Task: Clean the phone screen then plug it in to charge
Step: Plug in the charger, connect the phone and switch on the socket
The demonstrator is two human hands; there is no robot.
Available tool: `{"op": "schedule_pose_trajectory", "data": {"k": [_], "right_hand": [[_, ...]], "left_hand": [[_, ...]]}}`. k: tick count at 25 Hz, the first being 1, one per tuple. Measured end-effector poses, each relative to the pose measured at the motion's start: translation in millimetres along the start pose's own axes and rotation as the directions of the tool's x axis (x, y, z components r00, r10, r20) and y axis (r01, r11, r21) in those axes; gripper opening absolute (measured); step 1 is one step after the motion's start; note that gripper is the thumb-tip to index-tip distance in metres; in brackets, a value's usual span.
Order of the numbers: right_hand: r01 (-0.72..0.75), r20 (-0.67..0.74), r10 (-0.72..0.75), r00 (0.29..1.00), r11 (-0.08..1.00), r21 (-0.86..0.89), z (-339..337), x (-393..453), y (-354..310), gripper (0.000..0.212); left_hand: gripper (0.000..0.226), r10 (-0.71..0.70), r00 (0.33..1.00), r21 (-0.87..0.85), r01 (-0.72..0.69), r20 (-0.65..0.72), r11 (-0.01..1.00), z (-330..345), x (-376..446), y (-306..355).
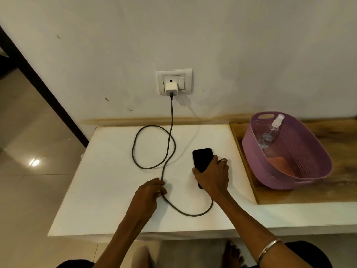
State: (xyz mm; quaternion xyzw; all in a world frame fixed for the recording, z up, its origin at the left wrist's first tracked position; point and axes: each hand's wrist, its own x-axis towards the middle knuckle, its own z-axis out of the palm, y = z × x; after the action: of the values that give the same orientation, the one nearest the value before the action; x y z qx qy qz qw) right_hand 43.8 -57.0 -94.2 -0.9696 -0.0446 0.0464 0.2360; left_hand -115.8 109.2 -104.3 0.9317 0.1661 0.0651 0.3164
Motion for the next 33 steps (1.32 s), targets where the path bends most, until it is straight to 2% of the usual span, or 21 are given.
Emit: {"op": "schedule_pose_trajectory", "data": {"k": [3,10,13,16,18,22,27,30,33], "right_hand": [[0.021,-0.037,-0.025,0.999,0.994,-0.110,2,-2,-1,0.088],[0.031,0.067,-0.022,0.998,0.989,-0.145,-3,10,-1,0.096],[0.161,0.033,-0.160,0.987,0.986,-0.039,-18,26,-16,0.077],[0.345,-0.110,-0.343,0.933,0.939,-0.006,-37,57,-49,0.061],[0.438,-0.140,-0.438,0.888,0.898,-0.036,-50,78,-74,0.066],[0.549,-0.072,-0.573,0.816,0.809,-0.212,-62,115,-109,0.085],[0.539,-0.040,-0.576,0.817,0.785,-0.305,-55,139,-126,0.102],[0.506,-0.055,-0.568,0.821,0.769,-0.391,-46,146,-126,0.090],[0.461,-0.037,-0.506,0.862,0.811,-0.360,-37,147,-134,0.078]], "left_hand": [[0.039,-0.019,0.999,-0.032,0.018,-0.026,0.999,1,-3,5],[0.037,-0.061,0.986,-0.132,0.041,-0.153,0.990,9,-6,10],[0.040,-0.024,0.974,-0.140,-0.008,-0.227,0.990,5,-5,14],[0.041,0.014,0.950,-0.132,-0.058,-0.313,0.990,-2,7,15],[0.041,0.037,0.928,-0.125,-0.089,-0.371,0.988,-7,15,18],[0.041,0.058,0.875,-0.145,-0.144,-0.480,0.979,-15,36,23],[0.035,-0.016,0.820,-0.192,-0.115,-0.572,0.975,-16,48,20],[0.036,-0.062,0.802,-0.225,-0.092,-0.594,0.970,-16,52,19],[0.035,-0.096,0.815,-0.242,-0.056,-0.572,0.969,-12,55,25]]}}
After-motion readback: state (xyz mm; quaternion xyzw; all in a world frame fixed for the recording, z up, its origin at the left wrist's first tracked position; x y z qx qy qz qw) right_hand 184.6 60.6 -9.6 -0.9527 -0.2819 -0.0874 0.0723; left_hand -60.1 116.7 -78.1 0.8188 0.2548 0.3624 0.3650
